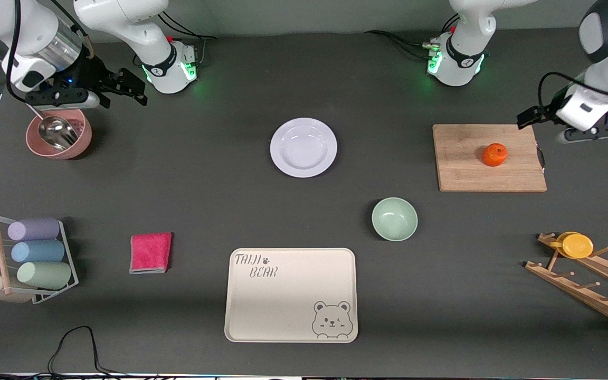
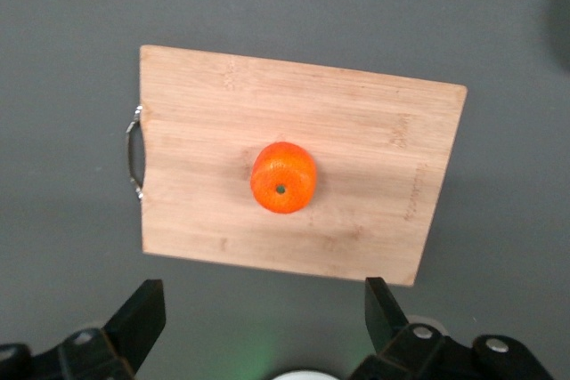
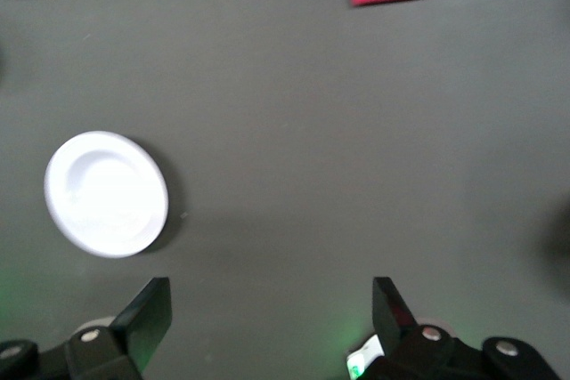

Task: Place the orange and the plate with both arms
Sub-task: 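Lower the left gripper onto the orange while the right gripper approaches the plate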

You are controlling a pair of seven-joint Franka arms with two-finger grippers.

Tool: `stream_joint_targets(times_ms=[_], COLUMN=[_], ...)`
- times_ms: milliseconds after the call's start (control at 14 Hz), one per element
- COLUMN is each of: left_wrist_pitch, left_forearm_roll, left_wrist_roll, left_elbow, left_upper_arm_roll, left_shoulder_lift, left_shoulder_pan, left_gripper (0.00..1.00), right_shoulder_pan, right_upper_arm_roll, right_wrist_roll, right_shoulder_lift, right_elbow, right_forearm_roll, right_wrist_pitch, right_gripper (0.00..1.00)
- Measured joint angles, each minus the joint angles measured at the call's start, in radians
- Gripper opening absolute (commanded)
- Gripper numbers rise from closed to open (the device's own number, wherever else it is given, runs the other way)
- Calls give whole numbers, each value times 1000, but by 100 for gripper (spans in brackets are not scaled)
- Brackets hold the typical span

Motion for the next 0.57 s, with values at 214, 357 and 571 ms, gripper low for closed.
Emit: stream_joint_targets(times_ms=[214, 357, 571], left_wrist_pitch=[199, 274, 367], left_forearm_roll=[0, 0, 0], left_wrist_roll=[27, 44, 52], left_elbow=[-125, -150, -161], left_upper_arm_roll=[2, 4, 6], left_shoulder_lift=[57, 115, 197], left_shoulder_pan=[2, 11, 16], left_gripper=[100, 100, 100], right_shoulder_pan=[-37, -40, -40], right_upper_arm_roll=[-21, -29, -31], right_wrist_roll=[-111, -186, -358], right_shoulder_lift=[1, 2, 11], right_elbow=[-104, -183, -313], right_forearm_roll=[158, 238, 393], right_wrist_pitch=[43, 92, 190], right_gripper=[100, 100, 100])
